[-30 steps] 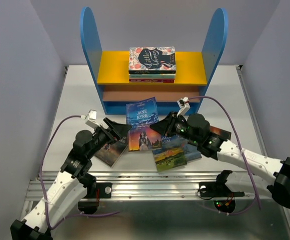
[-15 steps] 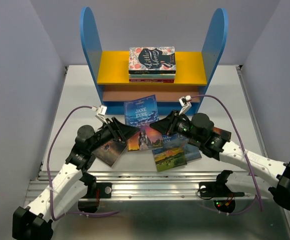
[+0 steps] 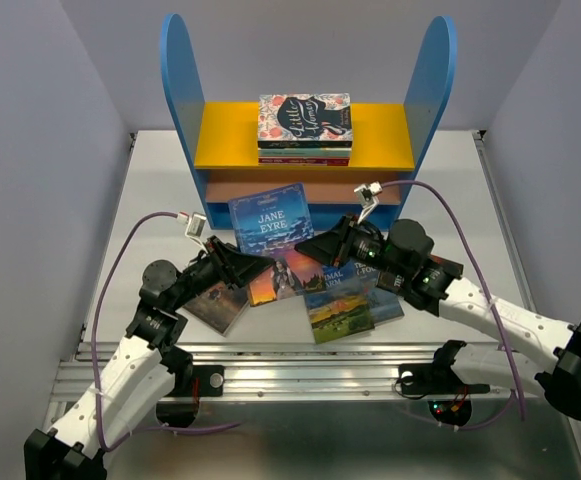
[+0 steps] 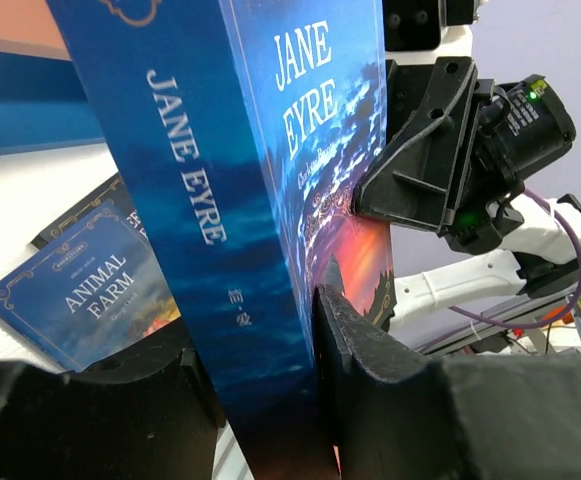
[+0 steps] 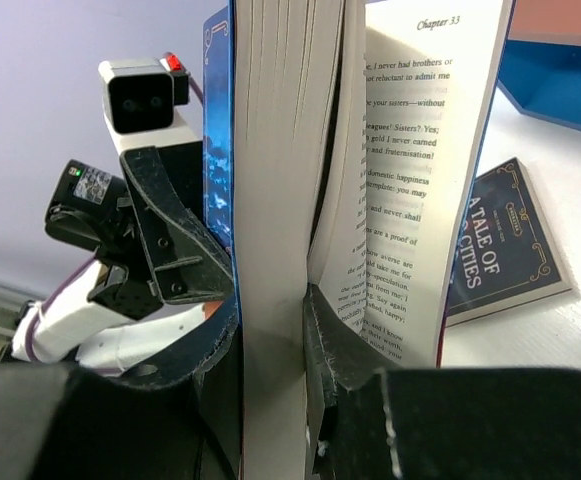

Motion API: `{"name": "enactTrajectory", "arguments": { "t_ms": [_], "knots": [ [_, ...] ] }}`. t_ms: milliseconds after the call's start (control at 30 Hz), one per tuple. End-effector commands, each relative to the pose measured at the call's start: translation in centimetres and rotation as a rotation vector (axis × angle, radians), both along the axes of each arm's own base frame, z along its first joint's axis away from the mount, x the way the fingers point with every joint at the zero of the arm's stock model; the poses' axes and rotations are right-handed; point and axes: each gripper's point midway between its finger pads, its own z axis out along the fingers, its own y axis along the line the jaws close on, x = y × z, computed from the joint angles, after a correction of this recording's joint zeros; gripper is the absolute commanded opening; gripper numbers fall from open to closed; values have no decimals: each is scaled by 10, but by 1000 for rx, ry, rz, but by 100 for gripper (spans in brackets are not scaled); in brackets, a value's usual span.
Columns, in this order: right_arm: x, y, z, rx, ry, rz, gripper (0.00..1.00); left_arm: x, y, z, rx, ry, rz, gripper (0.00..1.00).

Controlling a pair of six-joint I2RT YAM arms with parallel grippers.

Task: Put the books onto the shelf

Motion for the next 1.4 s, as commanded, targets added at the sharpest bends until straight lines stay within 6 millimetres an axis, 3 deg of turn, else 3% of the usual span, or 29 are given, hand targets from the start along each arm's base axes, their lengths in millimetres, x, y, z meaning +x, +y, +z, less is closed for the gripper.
{"name": "enactTrajectory", "arguments": {
  "t_ms": [0, 33, 100, 167, 200, 300, 333, 367, 400, 533, 567, 633, 667, 700, 733, 833, 867, 933, 967, 1033, 1067, 1167, 1333, 1367],
  "knots": [
    [1, -4, 78, 142, -183, 20, 1, -30, -7, 33, -38, -155, -135, 20],
    [5, -5, 80, 127, -207, 23, 1, -29, -7, 33, -33, -150, -134, 0],
    [8, 3, 59, 38, -170, 51, 1, -27, -7, 35, -27, -161, -121, 0],
    [17, 4, 50, -23, -168, 33, 15, -22, -4, 42, -33, -180, -84, 0],
    [21, 3, 48, -47, -185, 14, 42, -20, -2, 46, -28, -209, -64, 0],
    [30, -8, 47, -97, -230, -59, 100, -8, 6, 67, 6, -285, 31, 0],
    [32, -12, 48, -109, -241, -85, 100, -3, 8, 74, 18, -297, 66, 0],
    [35, -17, 49, -121, -248, -117, 100, 2, 14, 94, 15, -332, 118, 0],
    [42, -27, 48, -151, -254, -178, 100, 7, 16, 95, 41, -321, 145, 0],
    [53, -55, 42, -225, -262, -327, 100, 19, 35, 135, 87, -443, 294, 0],
    [58, -65, 39, -243, -259, -384, 100, 17, 41, 156, 76, -483, 326, 0],
    [61, -75, 32, -259, -254, -435, 100, 17, 45, 176, 75, -528, 354, 0],
    [62, -84, 36, -251, -259, -475, 100, 12, 51, 201, 67, -591, 381, 0],
    [62, -88, 37, -252, -263, -490, 100, 15, 50, 208, 73, -599, 388, 0],
    [62, -94, 36, -254, -262, -519, 100, 10, 56, 233, 57, -642, 415, 0],
    [62, -102, 35, -252, -262, -550, 100, 20, 61, 256, 67, -668, 471, 0],
    [62, -104, 34, -256, -262, -560, 100, 18, 69, 275, 45, -707, 517, 0],
    [63, -105, 33, -273, -279, -559, 100, 21, 70, 287, 50, -766, 543, 0],
    [63, -105, 32, -277, -282, -557, 100, 18, 76, 304, 30, -808, 578, 0],
    [64, -104, 31, -290, -291, -555, 100, 28, 77, 316, 63, -849, 622, 0],
    [64, -103, 31, -292, -293, -553, 100, 26, 85, 334, 51, -875, 666, 0],
    [66, -103, 30, -308, -305, -556, 100, 34, 95, 358, 35, -977, 779, 0],
    [68, -104, 30, -330, -321, -564, 100, 46, 109, 367, 14, -1145, 964, 0],
    [69, -105, 29, -335, -321, -569, 100, 38, 117, 377, -39, -1177, 1010, 0]
  ]
}}
